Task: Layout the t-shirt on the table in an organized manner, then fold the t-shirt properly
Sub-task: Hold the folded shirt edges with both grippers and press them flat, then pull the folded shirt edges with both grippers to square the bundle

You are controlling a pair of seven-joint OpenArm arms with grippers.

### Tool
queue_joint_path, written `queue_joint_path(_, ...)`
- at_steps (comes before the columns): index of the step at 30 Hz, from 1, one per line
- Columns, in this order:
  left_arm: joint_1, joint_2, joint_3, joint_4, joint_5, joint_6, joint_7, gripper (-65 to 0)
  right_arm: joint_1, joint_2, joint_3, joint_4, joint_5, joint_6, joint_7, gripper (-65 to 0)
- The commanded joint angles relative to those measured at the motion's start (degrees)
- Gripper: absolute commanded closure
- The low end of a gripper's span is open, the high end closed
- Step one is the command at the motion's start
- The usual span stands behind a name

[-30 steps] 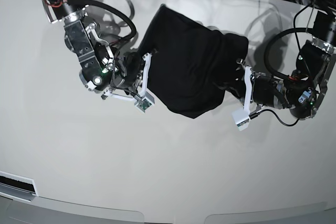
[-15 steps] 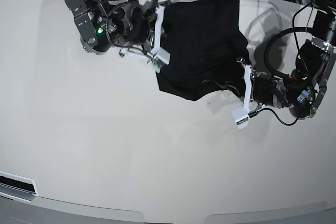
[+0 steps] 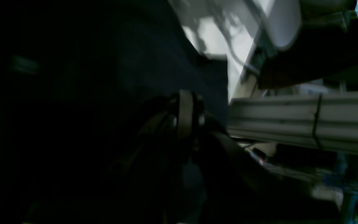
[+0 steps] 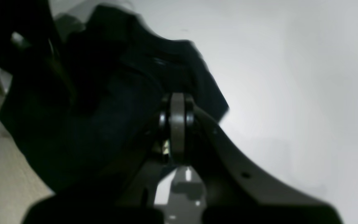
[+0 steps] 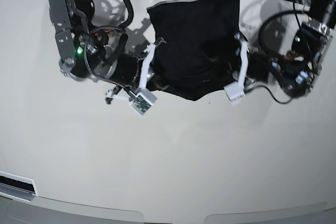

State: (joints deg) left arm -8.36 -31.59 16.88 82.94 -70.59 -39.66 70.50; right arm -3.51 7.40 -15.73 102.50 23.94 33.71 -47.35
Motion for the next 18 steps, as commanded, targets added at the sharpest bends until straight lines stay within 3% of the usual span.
queue_joint_path(1,0.3,-0.5,-0.6,2.6,-0.3,-0.3,-1.5,0.0,2.4,-0.1,-0.3,-0.1,0.3,0.0,1.7,0.0)
queue_joint_path(4,4.9,0.9,-0.6,5.6,3.7,-0.3,-2.0,0.0,5.6,-0.1,-2.8,-3.8,0.1,-0.1,1.7,-22.6)
queue_joint_path(6,7.6,2.3,-0.6,6.1,6.4,-0.3,-4.2,0.0,7.2,-0.1,-4.8,-6.5,-0.1,-1.7,1.7,-33.0)
queue_joint_path(11,11.6,6.6,-0.6,6.0,18.7,-0.3,-9.9,0.0,11.2,-0.1,-9.2,-15.8,-5.0,-5.9,1.7,-33.8)
queue_joint_path(18,15.2,8.1,-0.6,6.0,28.2,-0.3,-15.5,0.0,13.7,-0.1,-10.5,-22.0,-4.5,-6.7,3.9,-31.9)
